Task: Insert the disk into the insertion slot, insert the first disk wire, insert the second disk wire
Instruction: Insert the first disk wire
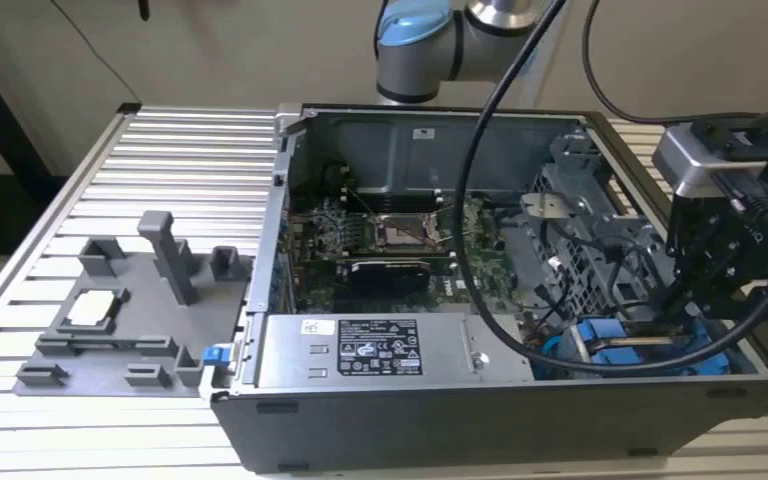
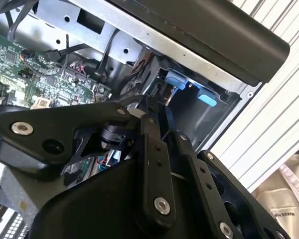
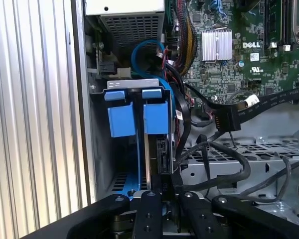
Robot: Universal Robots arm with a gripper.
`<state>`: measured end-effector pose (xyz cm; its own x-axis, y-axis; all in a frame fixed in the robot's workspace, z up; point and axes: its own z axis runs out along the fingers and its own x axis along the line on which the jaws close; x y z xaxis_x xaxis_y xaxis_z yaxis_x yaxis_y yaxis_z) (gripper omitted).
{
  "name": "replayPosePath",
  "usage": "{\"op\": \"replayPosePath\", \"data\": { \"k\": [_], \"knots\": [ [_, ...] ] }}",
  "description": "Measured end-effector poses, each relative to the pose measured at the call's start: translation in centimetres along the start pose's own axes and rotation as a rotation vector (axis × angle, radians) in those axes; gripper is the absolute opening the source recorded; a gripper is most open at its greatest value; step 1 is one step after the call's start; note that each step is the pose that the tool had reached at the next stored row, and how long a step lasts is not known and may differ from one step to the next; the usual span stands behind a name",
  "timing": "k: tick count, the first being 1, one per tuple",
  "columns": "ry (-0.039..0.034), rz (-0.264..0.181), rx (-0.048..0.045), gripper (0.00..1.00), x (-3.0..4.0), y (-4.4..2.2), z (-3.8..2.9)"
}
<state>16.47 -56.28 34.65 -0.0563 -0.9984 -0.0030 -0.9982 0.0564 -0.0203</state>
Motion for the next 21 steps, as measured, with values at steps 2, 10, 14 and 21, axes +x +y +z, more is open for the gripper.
{"op": "replayPosePath", "data": {
  "k": [2, 10, 14, 21],
  "knots": [
    [0.0002, 0.001, -0.0037, 0.19, -0.01, -0.25, 0.05],
    [0.0009, 0.019, -0.0129, 0.19, -0.02, -0.5, 0.31],
    [0.0015, 0.024, -0.0141, 0.19, -0.03, -0.5, 0.47],
    [0.0014, 0.024, -0.0142, 0.19, -0.06, -0.5, 0.53]
  ]
}}
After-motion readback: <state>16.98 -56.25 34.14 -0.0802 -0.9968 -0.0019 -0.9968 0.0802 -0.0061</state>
